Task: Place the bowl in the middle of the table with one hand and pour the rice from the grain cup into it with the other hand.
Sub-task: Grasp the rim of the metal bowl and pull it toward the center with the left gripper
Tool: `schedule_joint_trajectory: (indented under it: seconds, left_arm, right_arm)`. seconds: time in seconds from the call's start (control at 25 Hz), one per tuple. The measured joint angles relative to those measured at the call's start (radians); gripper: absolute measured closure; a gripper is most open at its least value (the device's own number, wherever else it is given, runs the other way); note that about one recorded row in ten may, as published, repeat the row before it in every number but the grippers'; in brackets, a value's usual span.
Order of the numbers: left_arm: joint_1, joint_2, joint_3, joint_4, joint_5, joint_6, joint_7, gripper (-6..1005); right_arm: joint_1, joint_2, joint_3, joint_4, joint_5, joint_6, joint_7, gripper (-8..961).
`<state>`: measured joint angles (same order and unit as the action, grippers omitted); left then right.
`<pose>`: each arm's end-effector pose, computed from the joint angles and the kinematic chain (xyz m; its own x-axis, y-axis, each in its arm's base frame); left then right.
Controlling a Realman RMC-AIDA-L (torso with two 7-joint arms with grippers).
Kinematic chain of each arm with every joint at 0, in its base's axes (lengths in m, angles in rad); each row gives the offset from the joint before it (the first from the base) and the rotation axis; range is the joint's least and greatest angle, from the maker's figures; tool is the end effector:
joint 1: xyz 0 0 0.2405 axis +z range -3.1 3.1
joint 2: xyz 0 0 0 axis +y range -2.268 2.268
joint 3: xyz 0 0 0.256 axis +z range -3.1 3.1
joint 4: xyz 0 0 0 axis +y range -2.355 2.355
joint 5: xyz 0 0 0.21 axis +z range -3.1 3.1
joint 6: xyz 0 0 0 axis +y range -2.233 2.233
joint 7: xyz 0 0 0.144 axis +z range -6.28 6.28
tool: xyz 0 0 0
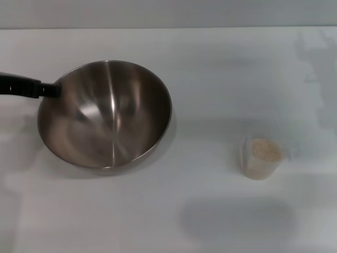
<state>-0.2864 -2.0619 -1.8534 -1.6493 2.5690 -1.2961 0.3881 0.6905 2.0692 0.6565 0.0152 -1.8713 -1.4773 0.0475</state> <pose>-0.2224 0.3450 0.0739 0.6276 0.7246 0.2848 0.6964 -0.3589 -0.6215 0.2547 0.3874 0.0532 0.6796 0.4815 -0.5534 -0.6101 -0.0478 -0.7909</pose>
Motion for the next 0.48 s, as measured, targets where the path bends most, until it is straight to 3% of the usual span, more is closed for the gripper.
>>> schedule_joint_trajectory:
  seconds: [0.48]
  left_arm:
    - [-0.054,0.0,-0.001,0.148,0.001,0.002,0.053,221]
  right_arm:
    - [0.003,0.0,0.002,0.0,0.0,0.0,0.0,386]
